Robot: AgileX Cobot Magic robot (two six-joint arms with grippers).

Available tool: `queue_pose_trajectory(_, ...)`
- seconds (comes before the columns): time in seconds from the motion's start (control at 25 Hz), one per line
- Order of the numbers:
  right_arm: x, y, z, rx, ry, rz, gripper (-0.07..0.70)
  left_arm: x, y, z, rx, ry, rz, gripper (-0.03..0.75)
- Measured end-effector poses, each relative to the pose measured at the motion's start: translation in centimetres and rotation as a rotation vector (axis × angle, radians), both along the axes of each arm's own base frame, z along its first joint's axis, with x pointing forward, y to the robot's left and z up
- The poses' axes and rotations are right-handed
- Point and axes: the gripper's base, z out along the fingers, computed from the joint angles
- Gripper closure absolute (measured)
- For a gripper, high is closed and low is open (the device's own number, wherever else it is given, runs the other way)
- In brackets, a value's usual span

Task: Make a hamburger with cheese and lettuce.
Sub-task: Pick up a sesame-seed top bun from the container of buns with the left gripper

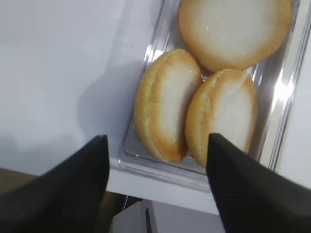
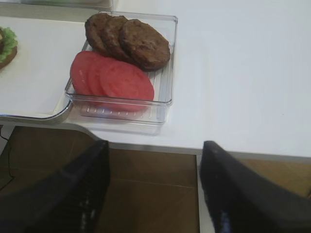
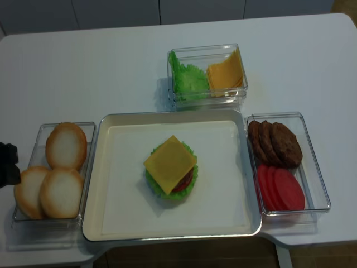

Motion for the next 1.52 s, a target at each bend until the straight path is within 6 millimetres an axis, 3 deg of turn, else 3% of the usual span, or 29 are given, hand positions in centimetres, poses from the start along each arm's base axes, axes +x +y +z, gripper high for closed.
queue_pose_trajectory(0.84,0.0,0.0,0.0,-0.003,-0.001,0.002,0.185,4.2,0.7,-4.7,-0.06,0.145,-0.056,0.249)
queue_pose_trajectory(1.24,0.0,0.0,0.0,-0.003,-0.001,0.002,0.185,4.9,0.8,-5.7,-0.07,0.172,-0.07,0.277)
queue_pose_trajectory(1.52,0.0,0.0,0.0,-0.003,-0.001,0.002,0.185,5.2,0.9,-5.9,-0.066,0.165,-0.067,0.336)
